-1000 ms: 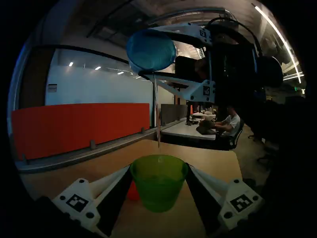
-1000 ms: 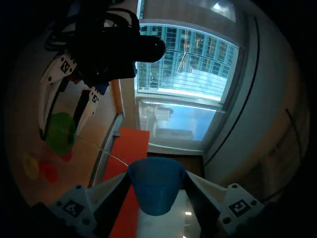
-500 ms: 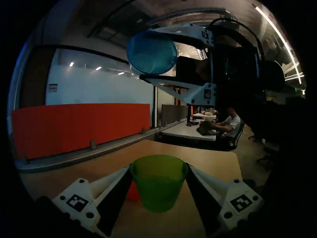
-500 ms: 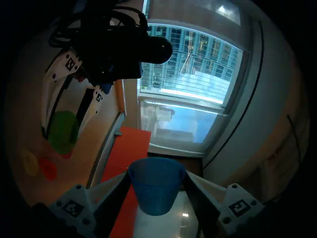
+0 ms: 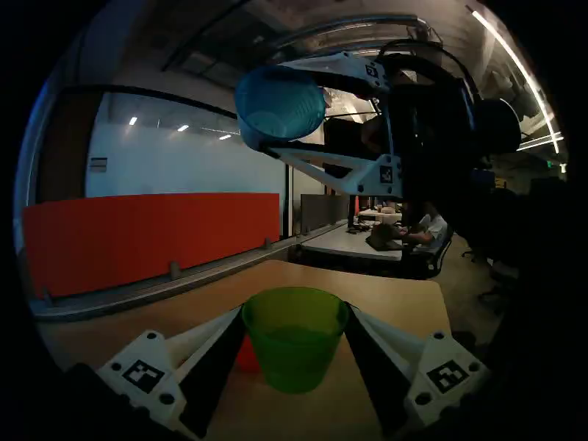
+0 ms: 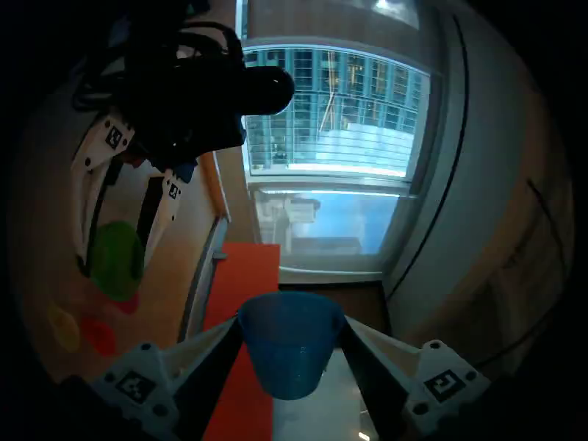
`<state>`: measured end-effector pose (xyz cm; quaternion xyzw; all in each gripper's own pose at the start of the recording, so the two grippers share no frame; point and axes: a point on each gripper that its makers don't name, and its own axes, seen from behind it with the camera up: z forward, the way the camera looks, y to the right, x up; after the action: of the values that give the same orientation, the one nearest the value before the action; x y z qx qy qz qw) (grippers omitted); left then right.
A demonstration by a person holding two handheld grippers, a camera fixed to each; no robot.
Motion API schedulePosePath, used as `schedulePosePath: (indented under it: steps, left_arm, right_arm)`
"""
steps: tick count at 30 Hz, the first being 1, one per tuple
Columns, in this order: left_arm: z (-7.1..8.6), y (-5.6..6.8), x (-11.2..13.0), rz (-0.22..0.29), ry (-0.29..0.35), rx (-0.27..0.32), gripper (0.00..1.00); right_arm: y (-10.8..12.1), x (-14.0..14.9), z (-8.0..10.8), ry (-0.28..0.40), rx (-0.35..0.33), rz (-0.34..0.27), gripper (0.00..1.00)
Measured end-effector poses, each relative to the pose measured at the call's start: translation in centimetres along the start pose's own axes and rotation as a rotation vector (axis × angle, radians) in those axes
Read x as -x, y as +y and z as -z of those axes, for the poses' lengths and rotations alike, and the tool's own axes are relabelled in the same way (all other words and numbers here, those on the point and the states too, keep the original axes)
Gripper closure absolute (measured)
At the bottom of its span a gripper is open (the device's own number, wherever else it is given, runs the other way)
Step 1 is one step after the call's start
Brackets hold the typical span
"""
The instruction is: Pour water
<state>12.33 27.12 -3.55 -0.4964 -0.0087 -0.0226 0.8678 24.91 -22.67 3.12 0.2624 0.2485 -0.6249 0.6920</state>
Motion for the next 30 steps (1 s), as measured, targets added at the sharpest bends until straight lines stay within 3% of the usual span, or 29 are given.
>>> schedulePosePath:
  steps: [14, 30]
  left_arm:
    - [0.1, -0.1, -0.1, -0.01, -0.001, -0.002, 0.11]
    - [0.1, -0.3, -0.6, -0.021, 0.0, -0.013, 0.11]
  right_arm:
    - [-1.0, -0.9, 1.2, 0.049, -0.005, -0.506, 0.09]
    - [-1.6, -3.6, 1.8, 0.1, -0.081, -1.181, 0.09]
